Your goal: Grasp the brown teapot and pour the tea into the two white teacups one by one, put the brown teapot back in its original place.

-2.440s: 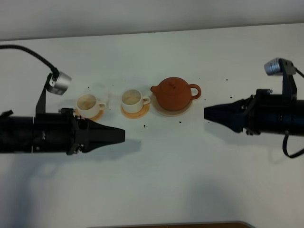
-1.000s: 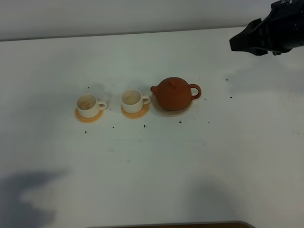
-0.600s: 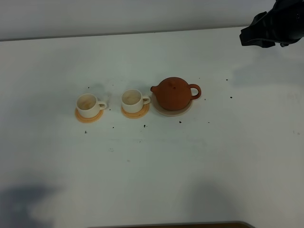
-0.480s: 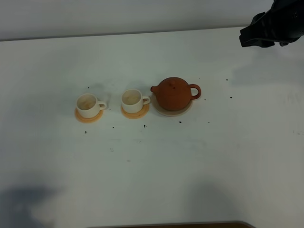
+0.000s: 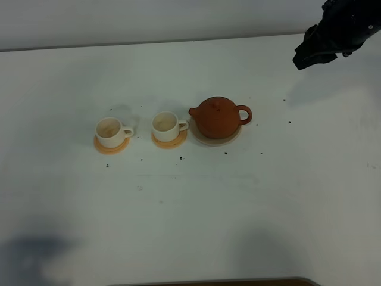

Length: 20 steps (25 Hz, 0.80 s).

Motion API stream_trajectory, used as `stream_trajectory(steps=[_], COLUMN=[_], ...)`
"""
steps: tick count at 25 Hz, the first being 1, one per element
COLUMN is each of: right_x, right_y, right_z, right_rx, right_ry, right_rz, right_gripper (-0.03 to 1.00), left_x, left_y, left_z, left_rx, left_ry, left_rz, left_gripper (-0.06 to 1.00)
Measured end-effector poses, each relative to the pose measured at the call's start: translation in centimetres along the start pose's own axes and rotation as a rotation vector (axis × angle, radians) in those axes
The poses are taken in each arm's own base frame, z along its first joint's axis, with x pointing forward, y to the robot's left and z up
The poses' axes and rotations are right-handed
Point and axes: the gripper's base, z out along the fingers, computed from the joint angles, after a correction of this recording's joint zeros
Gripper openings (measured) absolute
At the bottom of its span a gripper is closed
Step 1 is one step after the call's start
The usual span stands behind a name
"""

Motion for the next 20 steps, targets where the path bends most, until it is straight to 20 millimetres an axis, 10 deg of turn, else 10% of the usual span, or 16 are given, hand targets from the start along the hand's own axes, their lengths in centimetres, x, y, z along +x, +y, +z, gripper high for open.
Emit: stream_trajectory(steps=[20], right_x=[-2.4], right_y=[4.6], right_z=[3.0], right_rx=[-0.047], right_ry=[-0.026], right_rz=[-0.527], right_gripper=[0.38], left_x=[1.7], left_y=[0.1], left_z=[-1.6], left_rx=[-0.053], left_ry=[-0.177], left_rz=[-0.052], left_gripper=[0.28])
